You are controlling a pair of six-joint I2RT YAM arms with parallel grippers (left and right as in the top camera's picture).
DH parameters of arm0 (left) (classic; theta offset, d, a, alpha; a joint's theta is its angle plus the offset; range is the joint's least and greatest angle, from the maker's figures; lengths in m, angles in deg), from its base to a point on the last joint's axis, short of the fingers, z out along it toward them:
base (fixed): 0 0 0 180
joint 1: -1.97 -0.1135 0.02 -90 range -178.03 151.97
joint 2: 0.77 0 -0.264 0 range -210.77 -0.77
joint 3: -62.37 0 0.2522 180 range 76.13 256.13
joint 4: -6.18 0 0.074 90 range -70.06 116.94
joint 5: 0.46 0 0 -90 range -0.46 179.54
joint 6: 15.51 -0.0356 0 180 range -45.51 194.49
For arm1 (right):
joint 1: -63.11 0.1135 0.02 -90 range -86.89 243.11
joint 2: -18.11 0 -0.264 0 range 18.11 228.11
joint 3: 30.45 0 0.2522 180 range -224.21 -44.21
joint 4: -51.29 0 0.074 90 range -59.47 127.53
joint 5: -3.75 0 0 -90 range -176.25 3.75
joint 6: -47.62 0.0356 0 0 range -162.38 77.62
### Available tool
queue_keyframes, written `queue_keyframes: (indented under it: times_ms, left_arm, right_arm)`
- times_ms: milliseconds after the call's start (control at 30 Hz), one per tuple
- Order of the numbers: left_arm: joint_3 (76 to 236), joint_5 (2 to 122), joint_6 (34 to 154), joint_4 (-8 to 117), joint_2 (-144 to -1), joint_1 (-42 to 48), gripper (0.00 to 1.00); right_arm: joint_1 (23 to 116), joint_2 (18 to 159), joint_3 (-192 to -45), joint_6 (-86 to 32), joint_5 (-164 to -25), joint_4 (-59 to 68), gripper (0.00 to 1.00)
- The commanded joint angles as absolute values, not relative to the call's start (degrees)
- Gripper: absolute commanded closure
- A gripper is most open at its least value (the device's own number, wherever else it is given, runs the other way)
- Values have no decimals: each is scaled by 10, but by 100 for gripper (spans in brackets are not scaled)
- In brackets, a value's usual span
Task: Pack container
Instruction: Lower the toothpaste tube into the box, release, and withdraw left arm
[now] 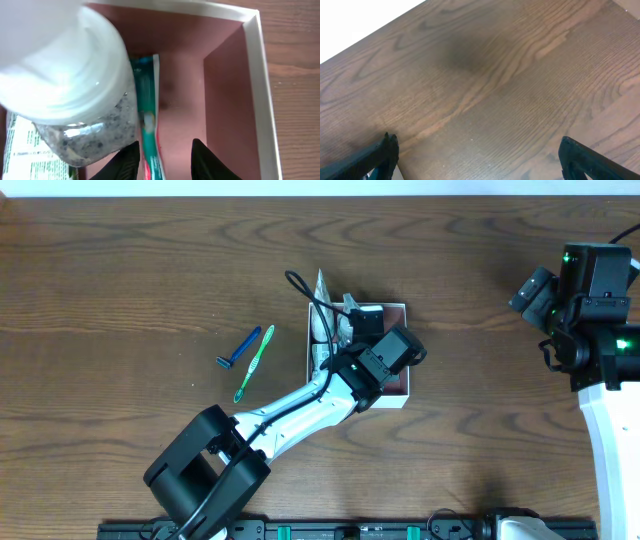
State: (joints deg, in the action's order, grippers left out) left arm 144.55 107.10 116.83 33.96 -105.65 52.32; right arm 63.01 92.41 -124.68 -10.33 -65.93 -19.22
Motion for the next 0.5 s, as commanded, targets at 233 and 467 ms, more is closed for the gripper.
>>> queue_keyframes:
  times_ms: [233, 467]
  left_arm:
    - [1462, 1087, 1005, 400, -950, 521, 65]
    - [1454, 1171, 950, 616, -792, 477, 54]
  right_arm:
    - [627, 924, -1249, -96, -655, -193, 1]
    - [627, 924, -1249, -96, -655, -193, 1]
